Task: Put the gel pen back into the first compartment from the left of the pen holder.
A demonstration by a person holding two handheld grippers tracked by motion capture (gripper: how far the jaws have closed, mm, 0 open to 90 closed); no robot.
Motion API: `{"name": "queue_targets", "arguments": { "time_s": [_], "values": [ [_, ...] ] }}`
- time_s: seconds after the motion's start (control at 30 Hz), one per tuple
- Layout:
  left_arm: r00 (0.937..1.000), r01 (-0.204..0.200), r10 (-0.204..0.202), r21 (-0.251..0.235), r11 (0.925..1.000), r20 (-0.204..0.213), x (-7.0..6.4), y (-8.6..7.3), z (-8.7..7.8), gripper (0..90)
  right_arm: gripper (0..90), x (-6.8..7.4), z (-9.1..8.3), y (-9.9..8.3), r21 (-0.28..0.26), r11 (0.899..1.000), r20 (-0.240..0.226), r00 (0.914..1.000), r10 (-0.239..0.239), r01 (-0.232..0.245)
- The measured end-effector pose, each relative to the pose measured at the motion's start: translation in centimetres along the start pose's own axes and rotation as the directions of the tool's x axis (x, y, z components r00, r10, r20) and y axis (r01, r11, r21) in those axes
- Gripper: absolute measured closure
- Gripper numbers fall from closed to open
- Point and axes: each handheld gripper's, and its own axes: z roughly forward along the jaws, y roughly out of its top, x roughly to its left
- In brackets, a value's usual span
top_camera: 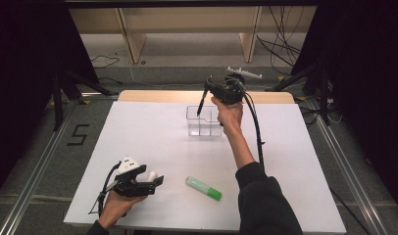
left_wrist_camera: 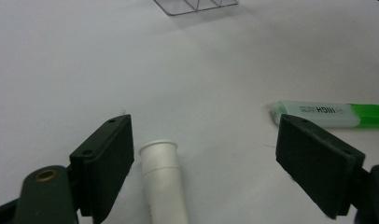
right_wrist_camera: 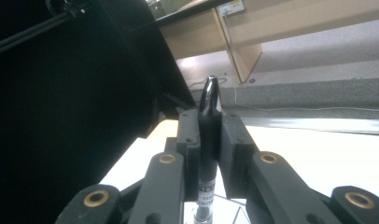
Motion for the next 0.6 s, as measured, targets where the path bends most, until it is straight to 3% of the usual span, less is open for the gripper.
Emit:
{"name": "queue_targets", "arguments": {
  "time_s": [0.6],
  "values": [
    [0.9998,-0.013,0.013,-0.021,0.9997,0.013,-0.1,0.0,-0.1,18.5,80.4,0.6,2.7,-0.8,0.056,0.997,0.048,0.9974,-0.054,0.051]
  ]
}}
